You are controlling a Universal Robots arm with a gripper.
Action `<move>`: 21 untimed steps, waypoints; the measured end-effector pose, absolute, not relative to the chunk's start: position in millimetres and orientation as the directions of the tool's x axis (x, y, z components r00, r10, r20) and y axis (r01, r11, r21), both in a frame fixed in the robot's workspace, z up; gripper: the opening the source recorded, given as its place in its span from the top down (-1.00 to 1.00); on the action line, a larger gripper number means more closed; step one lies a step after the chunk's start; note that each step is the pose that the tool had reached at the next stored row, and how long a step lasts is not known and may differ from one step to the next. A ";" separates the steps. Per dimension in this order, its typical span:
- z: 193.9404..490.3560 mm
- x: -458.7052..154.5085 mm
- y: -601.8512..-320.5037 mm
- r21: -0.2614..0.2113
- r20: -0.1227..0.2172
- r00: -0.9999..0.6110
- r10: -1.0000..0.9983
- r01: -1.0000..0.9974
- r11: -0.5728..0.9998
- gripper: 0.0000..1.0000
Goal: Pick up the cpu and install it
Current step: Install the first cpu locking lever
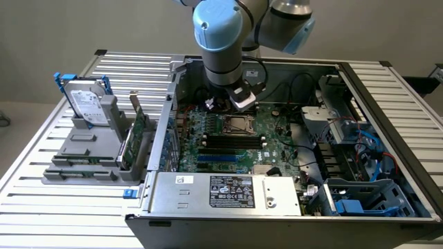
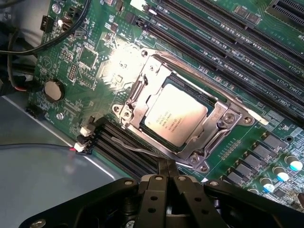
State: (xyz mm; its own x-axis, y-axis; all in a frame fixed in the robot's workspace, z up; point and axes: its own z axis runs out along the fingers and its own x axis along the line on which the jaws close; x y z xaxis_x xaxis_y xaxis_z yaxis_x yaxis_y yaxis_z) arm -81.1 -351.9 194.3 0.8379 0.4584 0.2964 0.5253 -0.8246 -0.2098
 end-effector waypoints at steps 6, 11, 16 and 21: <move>193.5 -80.4 -350.7 -0.210 0.297 0.840 0.454 0.521 -0.827 0.79; 193.3 -78.9 -350.7 -0.210 0.296 0.843 0.449 0.516 -0.830 0.79; 193.0 -76.9 -350.7 -0.210 0.296 0.845 0.445 0.512 -0.833 0.79; 192.1 -72.2 -350.7 -0.210 0.297 0.850 0.436 0.503 -0.838 0.79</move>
State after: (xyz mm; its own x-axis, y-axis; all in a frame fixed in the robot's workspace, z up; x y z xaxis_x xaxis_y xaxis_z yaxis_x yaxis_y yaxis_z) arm -72.2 -350.7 192.1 0.8498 0.4358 0.2965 0.5031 -0.8383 -0.2099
